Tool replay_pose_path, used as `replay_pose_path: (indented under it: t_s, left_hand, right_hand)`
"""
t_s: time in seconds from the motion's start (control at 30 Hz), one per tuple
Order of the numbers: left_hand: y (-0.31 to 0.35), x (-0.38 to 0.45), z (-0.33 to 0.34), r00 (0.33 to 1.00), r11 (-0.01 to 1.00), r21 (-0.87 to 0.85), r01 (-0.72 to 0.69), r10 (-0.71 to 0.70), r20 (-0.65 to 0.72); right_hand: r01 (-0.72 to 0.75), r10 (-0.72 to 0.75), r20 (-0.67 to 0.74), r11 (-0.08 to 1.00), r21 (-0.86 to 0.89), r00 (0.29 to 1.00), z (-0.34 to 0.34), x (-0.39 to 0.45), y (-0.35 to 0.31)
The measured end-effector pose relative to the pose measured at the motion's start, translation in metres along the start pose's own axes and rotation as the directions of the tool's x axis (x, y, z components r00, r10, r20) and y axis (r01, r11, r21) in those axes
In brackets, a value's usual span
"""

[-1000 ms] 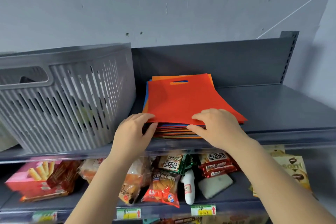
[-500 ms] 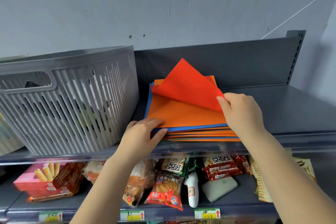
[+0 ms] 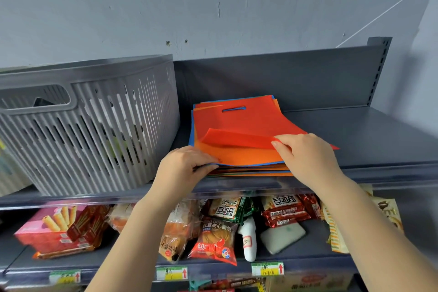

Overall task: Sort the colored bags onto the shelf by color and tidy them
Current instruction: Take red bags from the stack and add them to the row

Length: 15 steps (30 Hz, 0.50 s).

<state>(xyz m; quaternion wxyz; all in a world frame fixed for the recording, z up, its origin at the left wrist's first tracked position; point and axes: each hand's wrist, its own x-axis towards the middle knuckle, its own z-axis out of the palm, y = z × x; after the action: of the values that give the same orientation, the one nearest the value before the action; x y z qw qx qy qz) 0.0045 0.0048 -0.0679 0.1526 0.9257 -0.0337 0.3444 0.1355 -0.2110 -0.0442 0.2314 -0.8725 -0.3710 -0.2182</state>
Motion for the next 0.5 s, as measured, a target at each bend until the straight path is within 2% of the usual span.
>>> replay_pose_path:
  t_s: [0.2,0.3,0.4,0.5]
  left_hand:
    - [0.008,0.000,0.002,0.970,0.995,-0.023,0.097,-0.100,-0.224]
    - [0.011,-0.003,0.000,0.969,0.988,-0.037,0.147,-0.151,-0.197]
    - [0.015,-0.010,-0.006,0.981,0.988,-0.079,0.129,-0.139,-0.137]
    - [0.017,-0.014,-0.009,0.974,0.991,-0.092,0.099,-0.115,-0.193]
  right_hand:
    - [0.018,-0.019,0.034,1.000,0.013,0.999,-0.005,-0.007,-0.005]
    - [0.018,-0.021,0.108,1.000,0.022,0.994,-0.005,-0.013,-0.006]
    - [0.015,-0.017,0.195,1.000,0.009,0.981,-0.008,-0.017,-0.007]
    - [0.041,-0.034,0.248,0.999,-0.020,0.968,-0.009,-0.021,-0.012]
